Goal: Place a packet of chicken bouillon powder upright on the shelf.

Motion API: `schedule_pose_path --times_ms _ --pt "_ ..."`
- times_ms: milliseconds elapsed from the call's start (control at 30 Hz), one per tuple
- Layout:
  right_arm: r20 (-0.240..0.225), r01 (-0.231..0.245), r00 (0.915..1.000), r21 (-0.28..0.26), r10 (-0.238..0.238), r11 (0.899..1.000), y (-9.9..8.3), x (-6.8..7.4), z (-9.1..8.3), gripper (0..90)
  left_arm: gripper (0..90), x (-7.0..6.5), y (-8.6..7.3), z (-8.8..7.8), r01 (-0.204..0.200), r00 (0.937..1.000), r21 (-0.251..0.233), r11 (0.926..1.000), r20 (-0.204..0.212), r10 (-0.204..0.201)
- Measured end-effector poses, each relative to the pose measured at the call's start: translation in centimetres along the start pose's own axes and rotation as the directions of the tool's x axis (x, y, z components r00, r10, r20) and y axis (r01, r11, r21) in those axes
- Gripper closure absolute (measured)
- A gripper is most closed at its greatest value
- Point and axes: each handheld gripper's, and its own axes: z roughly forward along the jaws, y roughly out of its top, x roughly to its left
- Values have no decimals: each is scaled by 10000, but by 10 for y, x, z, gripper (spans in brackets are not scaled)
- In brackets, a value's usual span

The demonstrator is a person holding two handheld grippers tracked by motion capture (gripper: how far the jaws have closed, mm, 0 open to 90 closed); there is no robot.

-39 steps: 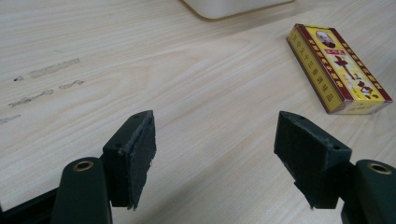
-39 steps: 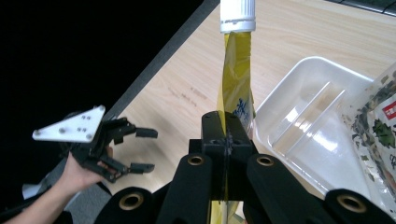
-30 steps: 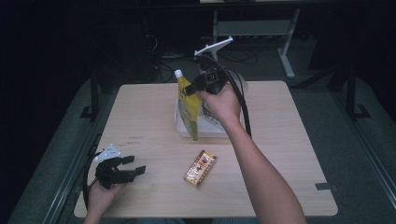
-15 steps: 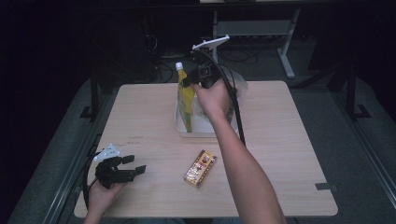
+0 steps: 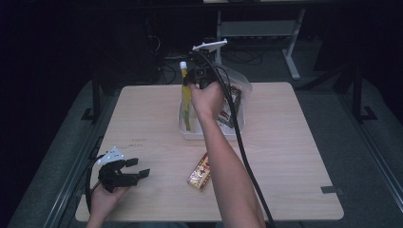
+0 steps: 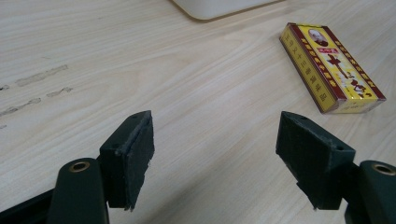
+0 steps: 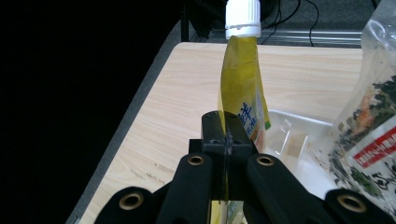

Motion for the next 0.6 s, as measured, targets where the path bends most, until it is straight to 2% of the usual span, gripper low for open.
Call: schedule_pose_path --times_ms 600 --pt "270 -191 9994 -516 205 9985 -2 5 19 893 273 -4 2 2 -182 9998 76 9998 88 181"
